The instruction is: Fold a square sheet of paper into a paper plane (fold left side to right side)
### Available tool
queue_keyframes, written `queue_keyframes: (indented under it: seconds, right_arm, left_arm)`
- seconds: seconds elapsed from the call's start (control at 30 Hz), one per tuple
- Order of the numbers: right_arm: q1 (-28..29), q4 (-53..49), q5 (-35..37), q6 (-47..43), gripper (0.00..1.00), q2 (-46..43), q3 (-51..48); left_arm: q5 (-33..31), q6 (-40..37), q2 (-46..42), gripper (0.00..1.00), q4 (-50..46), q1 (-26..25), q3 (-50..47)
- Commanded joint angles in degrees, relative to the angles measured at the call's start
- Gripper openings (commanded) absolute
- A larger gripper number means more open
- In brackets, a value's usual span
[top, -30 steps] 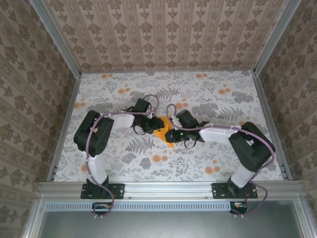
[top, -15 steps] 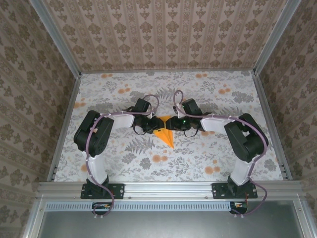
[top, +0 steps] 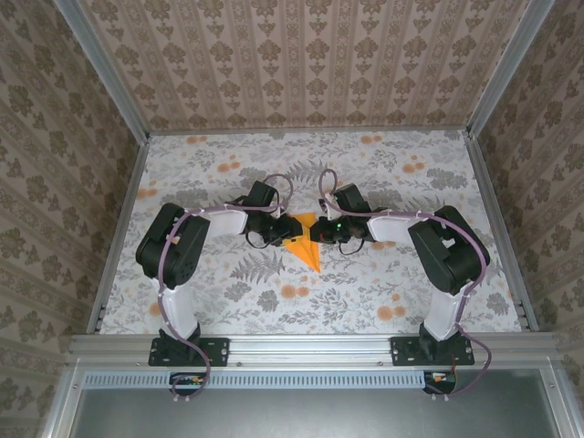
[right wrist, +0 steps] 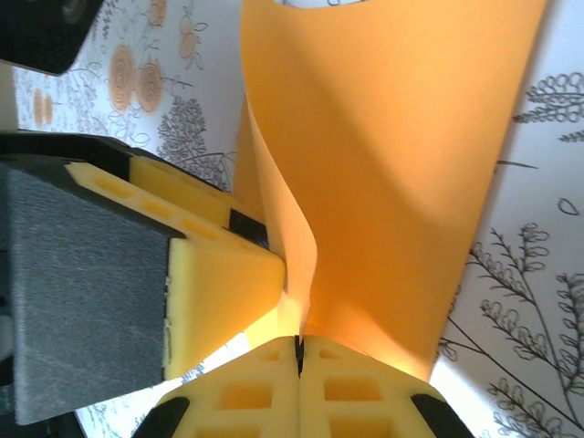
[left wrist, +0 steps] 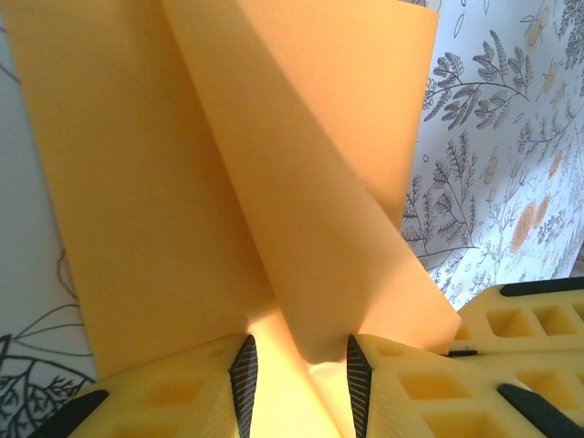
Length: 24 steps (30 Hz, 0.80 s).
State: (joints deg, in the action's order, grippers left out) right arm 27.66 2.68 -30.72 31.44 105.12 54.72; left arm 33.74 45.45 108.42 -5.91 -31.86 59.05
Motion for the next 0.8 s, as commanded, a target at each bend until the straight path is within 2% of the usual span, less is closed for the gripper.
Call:
queue_keyframes:
  seconds: [0.0,0.23,0.77]
  right_arm:
    - [-0.1,-4.4,4.0,-2.0,0.01,0.5,2.0]
    - [-0.1,-7.8,7.7,-4.2,0.01,1.0,3.0]
    - [0.2,-8.9,7.8,-5.2,0.01,4.6,4.8]
  left_arm:
    - [-1.8,-1.1,0.9,0.36,-2.9,-0.1,0.7]
    - [-1.8,-1.2,0.9,0.36,-3.0,-0.1,0.6]
    - [-1.7,-1.5,1.1,0.36,-3.4,-0.1,1.2]
